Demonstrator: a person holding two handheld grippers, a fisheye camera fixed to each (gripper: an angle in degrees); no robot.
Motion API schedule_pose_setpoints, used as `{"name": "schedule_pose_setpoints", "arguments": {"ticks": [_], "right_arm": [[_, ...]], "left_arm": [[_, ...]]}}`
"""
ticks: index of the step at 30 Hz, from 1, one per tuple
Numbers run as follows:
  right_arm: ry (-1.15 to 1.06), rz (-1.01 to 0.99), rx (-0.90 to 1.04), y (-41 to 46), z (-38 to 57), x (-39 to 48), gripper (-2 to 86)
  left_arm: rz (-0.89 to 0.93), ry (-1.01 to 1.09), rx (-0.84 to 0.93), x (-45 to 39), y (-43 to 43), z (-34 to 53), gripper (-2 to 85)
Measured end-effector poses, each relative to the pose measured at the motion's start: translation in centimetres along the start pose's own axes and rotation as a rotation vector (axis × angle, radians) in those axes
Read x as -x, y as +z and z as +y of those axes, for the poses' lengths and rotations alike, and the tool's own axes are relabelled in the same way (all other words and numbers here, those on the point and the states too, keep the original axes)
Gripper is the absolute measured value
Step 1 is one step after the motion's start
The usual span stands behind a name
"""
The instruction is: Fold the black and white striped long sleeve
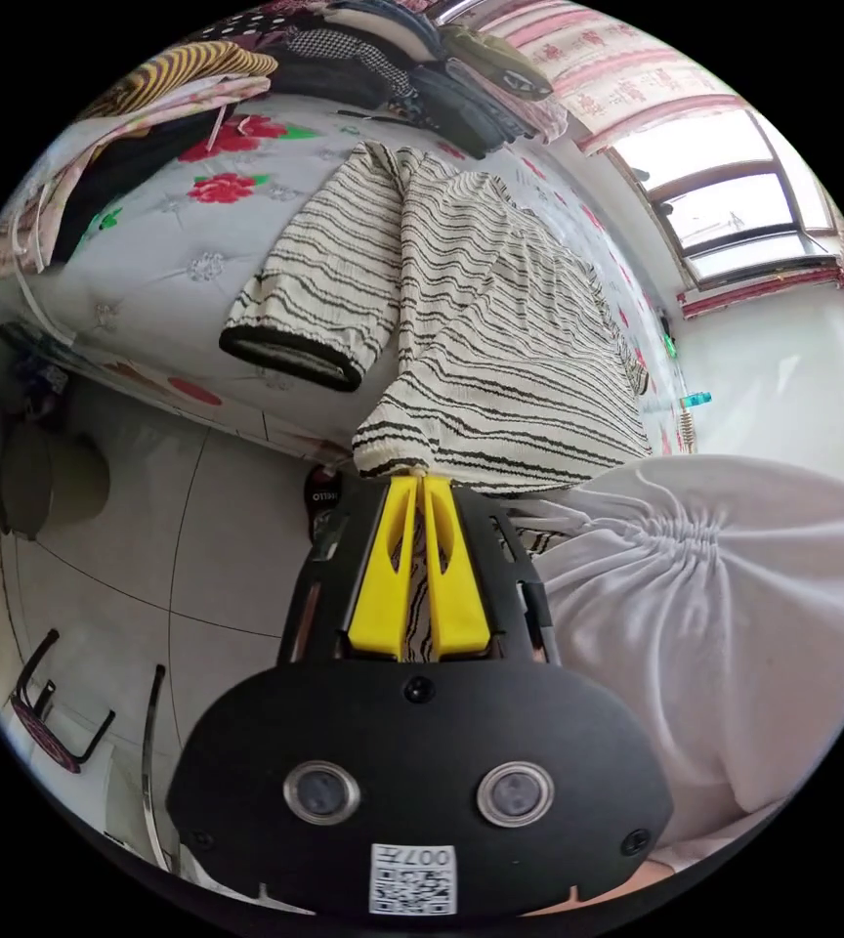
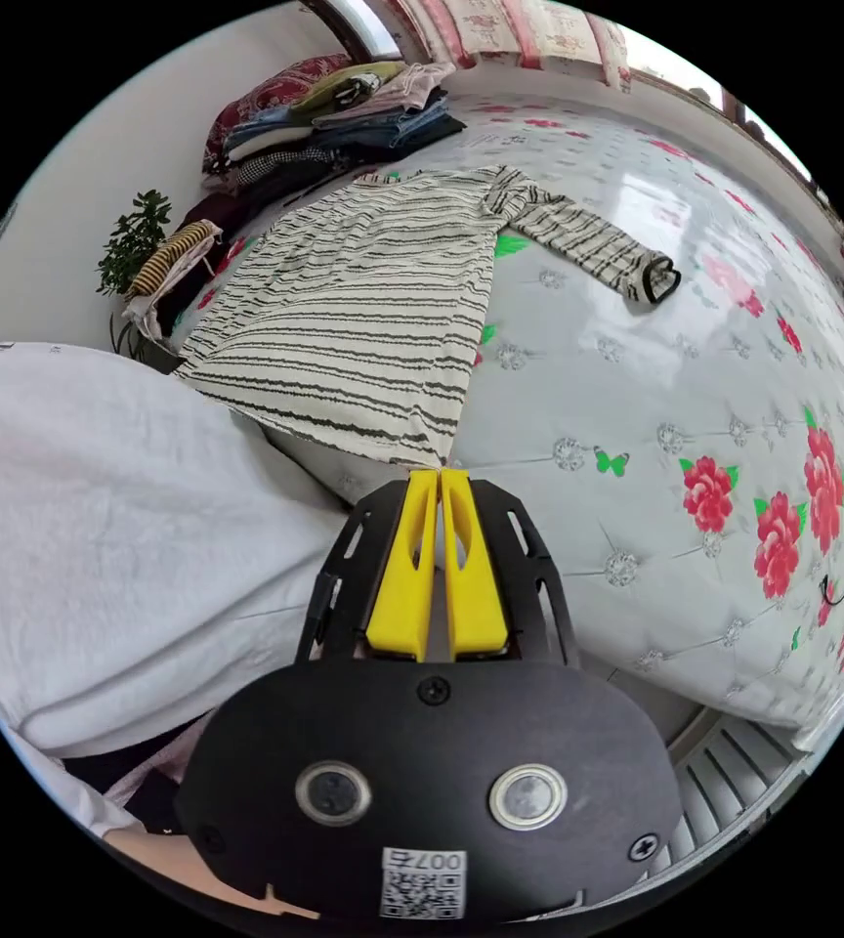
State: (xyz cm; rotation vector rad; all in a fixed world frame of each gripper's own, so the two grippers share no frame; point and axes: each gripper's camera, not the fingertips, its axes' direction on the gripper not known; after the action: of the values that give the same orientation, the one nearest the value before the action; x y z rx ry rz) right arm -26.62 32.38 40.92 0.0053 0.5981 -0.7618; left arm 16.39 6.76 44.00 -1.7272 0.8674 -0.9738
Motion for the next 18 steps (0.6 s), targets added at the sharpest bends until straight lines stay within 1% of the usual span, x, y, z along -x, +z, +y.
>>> {"name": "schedule_pose_setpoints", "arguments": {"ticks": [3,6,10,12,15,18], "right_arm": [[0.086,-0.041,0.074,2.7,1.2,-1.6,-0.2],[0.086,0.006,0.102,1.8,1.8,-1.3,-0.2],[0.045,0.185,0.024,-3.1,-0.1,0.3,-0.3],[0.008,0.209,-0.005,-3.8,-2.8,1.6,-0.3],[-0.069,0.131,-0.06,-2.5,-8.6,5.4,-0.3],[-0.167,0.03,-0.066,0.8,-14.4,10.7,-0.3]], "left_arm": [[0.064,-0.034,0.016,1.9,1.8,0.4,2.0],[0.068,-0.067,-0.029,3.7,0.9,0.9,3.9],[-0.074,-0.18,-0.103,7.5,-1.4,0.7,5.1],[-0.112,-0.216,-0.133,8.9,-1.9,-0.5,6.4],[-0.132,-0.209,-0.173,9.5,-1.9,-4.4,8.4],[-0.178,-0.166,-0.198,8.7,-1.1,-8.7,10.6]]}}
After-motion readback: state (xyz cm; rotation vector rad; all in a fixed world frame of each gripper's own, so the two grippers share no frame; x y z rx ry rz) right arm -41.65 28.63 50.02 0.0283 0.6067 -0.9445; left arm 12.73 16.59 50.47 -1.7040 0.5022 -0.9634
